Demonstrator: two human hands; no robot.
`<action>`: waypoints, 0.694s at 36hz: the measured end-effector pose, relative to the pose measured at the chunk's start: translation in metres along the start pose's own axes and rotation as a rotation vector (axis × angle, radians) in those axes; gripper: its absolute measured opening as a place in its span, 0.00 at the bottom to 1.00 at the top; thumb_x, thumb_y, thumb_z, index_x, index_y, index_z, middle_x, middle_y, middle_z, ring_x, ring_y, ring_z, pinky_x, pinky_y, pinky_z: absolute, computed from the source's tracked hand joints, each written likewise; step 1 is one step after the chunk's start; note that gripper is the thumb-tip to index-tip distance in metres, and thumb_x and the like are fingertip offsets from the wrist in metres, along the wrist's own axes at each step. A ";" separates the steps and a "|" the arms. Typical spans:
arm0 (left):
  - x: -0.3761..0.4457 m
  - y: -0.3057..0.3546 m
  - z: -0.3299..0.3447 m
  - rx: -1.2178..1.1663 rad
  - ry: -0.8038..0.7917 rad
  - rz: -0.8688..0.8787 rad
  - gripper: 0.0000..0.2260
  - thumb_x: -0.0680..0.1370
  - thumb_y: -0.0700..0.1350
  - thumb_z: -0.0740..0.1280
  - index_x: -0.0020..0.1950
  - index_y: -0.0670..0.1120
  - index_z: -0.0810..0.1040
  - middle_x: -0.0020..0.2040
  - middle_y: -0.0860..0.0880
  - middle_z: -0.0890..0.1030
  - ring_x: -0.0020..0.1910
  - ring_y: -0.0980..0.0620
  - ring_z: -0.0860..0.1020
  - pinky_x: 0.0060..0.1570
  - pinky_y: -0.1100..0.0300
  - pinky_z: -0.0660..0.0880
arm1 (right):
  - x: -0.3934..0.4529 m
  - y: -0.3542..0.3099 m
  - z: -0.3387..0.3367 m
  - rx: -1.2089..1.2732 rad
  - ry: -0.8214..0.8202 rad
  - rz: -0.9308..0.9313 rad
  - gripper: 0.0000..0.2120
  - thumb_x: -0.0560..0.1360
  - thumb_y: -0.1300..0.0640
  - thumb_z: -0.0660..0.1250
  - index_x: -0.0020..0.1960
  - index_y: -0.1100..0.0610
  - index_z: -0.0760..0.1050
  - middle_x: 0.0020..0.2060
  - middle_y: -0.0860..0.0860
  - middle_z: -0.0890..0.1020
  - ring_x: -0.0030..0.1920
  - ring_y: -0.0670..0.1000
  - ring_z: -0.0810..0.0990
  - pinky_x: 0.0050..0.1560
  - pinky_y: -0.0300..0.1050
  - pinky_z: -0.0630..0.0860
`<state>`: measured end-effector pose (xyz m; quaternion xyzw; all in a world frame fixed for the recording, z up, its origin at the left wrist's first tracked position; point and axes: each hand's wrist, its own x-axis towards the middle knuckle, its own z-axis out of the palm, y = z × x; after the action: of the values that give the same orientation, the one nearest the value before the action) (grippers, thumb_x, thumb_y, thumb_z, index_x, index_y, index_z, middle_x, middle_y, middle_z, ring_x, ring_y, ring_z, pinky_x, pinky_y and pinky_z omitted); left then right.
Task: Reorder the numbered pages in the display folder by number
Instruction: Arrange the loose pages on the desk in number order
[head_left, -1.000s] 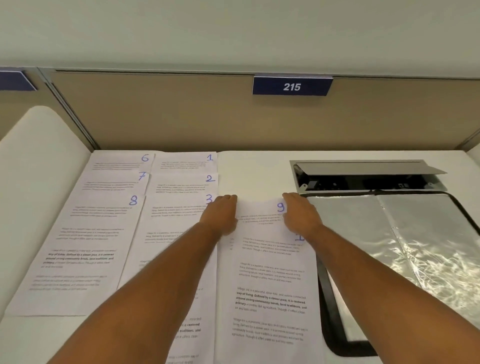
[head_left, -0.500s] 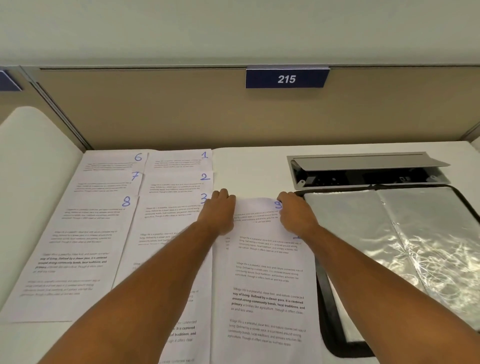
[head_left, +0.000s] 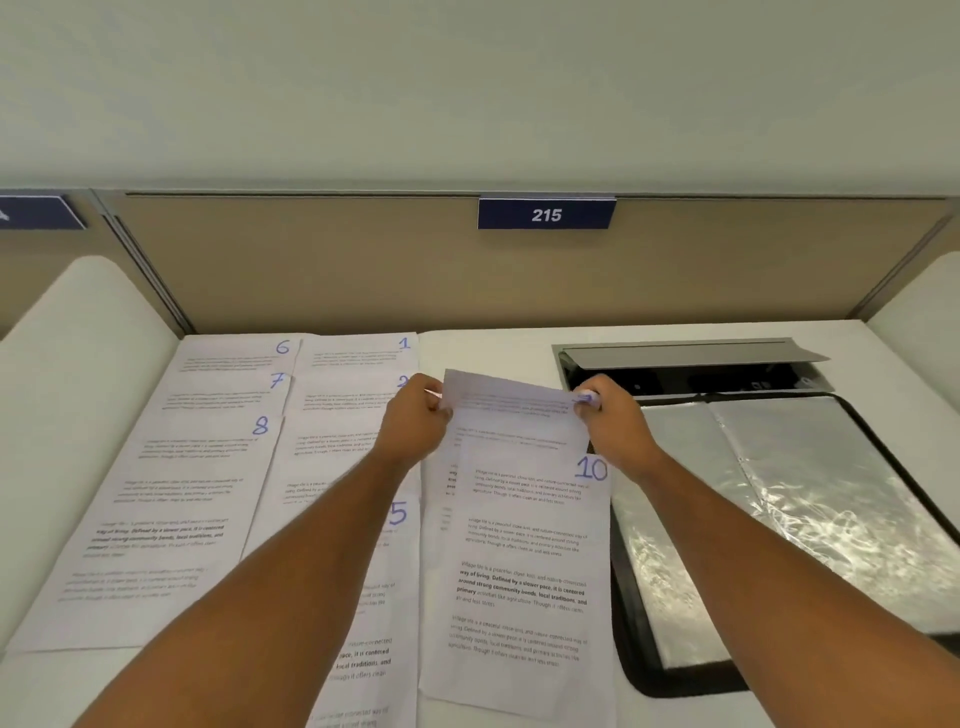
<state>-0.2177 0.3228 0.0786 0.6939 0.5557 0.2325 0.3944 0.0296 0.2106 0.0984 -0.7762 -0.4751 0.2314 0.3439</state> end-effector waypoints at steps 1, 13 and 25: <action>-0.002 0.000 -0.002 0.008 -0.014 0.007 0.06 0.80 0.42 0.68 0.56 0.48 0.75 0.48 0.51 0.81 0.49 0.51 0.81 0.46 0.54 0.81 | -0.003 -0.005 -0.005 0.032 0.024 -0.001 0.07 0.85 0.58 0.61 0.53 0.62 0.73 0.45 0.56 0.79 0.44 0.55 0.79 0.42 0.50 0.78; -0.027 0.037 -0.030 -0.103 0.056 0.089 0.07 0.83 0.45 0.65 0.53 0.44 0.79 0.50 0.49 0.84 0.49 0.47 0.82 0.51 0.47 0.82 | -0.019 -0.064 -0.049 0.348 0.241 0.020 0.06 0.82 0.62 0.67 0.58 0.56 0.73 0.50 0.47 0.81 0.48 0.43 0.80 0.37 0.29 0.74; -0.034 0.065 -0.082 -0.468 0.190 0.128 0.06 0.82 0.44 0.67 0.49 0.43 0.79 0.48 0.46 0.85 0.50 0.45 0.84 0.52 0.45 0.83 | -0.034 -0.096 -0.035 0.344 0.105 0.034 0.04 0.81 0.61 0.68 0.50 0.54 0.80 0.49 0.48 0.86 0.50 0.51 0.84 0.45 0.44 0.80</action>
<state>-0.2516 0.3093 0.1827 0.5925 0.4763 0.4436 0.4747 -0.0163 0.1992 0.1951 -0.7248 -0.3966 0.2741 0.4921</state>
